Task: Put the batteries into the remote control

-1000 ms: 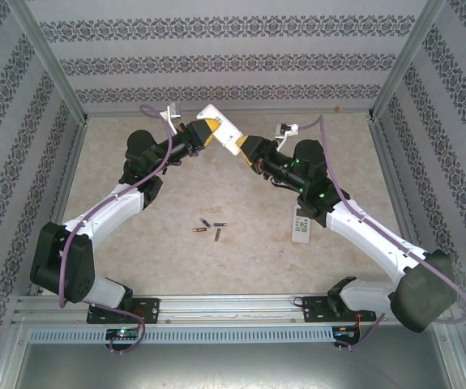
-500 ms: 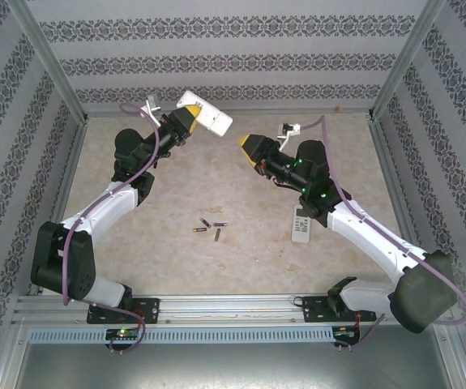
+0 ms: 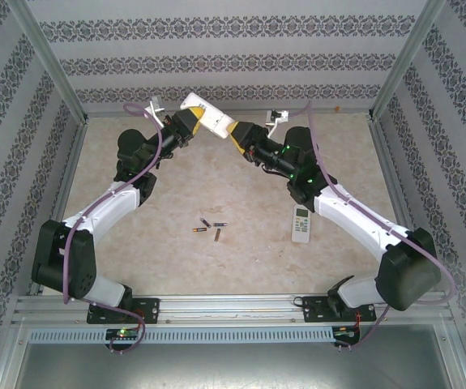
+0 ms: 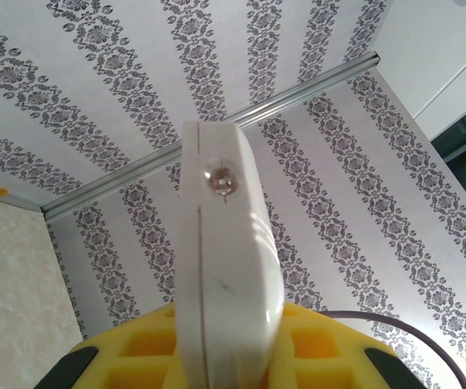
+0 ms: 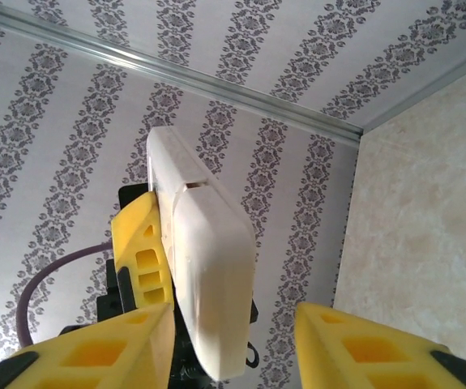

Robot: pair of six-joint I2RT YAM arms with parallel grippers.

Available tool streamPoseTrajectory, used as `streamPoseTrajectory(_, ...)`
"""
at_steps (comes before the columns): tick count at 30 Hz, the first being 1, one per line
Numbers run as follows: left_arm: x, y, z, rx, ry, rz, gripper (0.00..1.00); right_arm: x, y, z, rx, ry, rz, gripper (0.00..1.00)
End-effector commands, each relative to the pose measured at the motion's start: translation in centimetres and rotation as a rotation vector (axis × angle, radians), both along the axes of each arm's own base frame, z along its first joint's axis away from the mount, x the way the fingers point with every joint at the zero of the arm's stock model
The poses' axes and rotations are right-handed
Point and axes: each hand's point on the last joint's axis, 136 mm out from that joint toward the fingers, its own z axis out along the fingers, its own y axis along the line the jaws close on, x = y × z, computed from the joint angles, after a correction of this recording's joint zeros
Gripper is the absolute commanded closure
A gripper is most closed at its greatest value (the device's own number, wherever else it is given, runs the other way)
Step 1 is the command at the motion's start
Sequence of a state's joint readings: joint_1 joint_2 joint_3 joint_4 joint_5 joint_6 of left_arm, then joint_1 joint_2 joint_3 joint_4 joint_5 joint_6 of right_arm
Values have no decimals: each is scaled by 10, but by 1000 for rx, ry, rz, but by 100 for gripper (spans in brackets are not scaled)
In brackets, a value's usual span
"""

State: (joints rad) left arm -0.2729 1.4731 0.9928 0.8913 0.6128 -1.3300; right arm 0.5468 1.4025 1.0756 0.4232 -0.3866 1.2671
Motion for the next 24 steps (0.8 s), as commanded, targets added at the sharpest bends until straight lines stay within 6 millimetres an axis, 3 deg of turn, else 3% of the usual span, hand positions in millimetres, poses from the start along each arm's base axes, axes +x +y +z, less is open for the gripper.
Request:
streamPoseTrajectory(1, -11, -5, 22, -25, -82, -32, 100, -5, 7, 31, 56, -73, 33, 62)
streamPoseTrajectory(4, -10, -5, 18, -16, -73, -25, 100, -5, 8, 30, 59, -70, 38, 69)
streamPoseTrajectory(10, -11, -5, 17, -3, -79, -19, 100, -7, 8, 25, 54, -55, 41, 75)
streamPoseTrajectory(24, -15, -4, 9, 186, -92, 50, 100, -13, 7, 16, -15, -74, 50, 93)
